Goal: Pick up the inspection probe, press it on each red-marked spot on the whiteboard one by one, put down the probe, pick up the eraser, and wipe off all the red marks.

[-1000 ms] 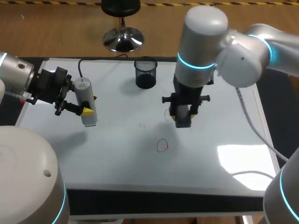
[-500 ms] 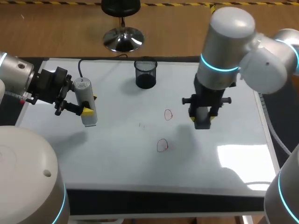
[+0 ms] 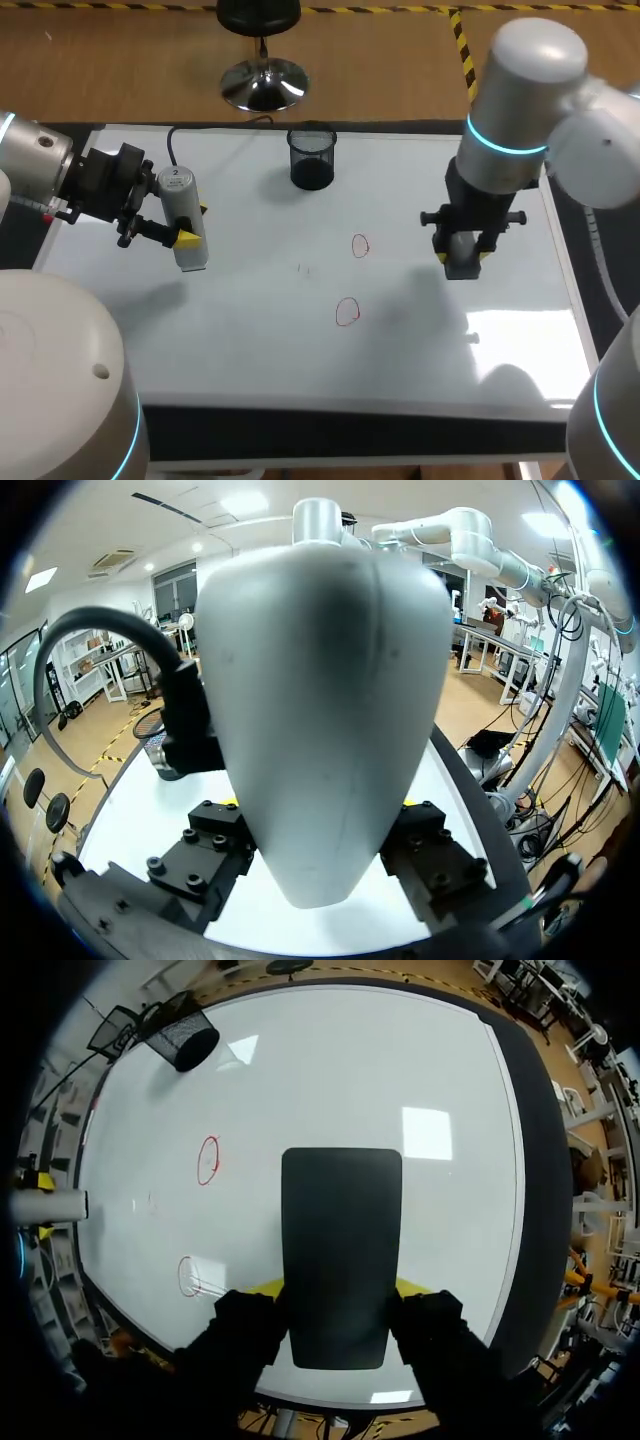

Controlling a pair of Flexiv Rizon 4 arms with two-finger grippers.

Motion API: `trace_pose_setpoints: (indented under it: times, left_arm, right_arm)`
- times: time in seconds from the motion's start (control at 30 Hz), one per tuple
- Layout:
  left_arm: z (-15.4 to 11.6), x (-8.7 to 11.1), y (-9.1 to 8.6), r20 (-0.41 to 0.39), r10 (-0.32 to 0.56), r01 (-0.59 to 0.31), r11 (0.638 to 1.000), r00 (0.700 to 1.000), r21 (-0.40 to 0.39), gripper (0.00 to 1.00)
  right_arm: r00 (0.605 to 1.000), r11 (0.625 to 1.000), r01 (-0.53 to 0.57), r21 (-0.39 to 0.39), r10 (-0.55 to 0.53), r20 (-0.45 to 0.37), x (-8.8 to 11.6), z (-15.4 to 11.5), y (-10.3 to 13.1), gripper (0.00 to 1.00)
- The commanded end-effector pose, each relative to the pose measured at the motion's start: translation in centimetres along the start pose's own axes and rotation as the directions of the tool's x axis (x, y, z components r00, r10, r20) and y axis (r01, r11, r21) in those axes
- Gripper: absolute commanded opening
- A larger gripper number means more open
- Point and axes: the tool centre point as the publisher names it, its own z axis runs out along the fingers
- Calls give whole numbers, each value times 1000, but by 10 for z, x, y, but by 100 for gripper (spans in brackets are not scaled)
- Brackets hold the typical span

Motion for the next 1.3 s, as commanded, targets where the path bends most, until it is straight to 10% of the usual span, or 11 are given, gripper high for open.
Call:
trace_pose_setpoints:
  times: [0.03, 1.3]
  left_arm:
    - [-1, 1, -1, 1, 2, -2, 1000, 1000, 0, 0]
    - [1, 1, -4, 9, 12, -12, 1000, 1000, 11, 0]
  right_arm:
    - [1000, 1000, 2, -9, -2, -30, -16, -3, -8, 0]
    - [998, 1000, 21, -15, -21, -60, -27, -5, -13, 0]
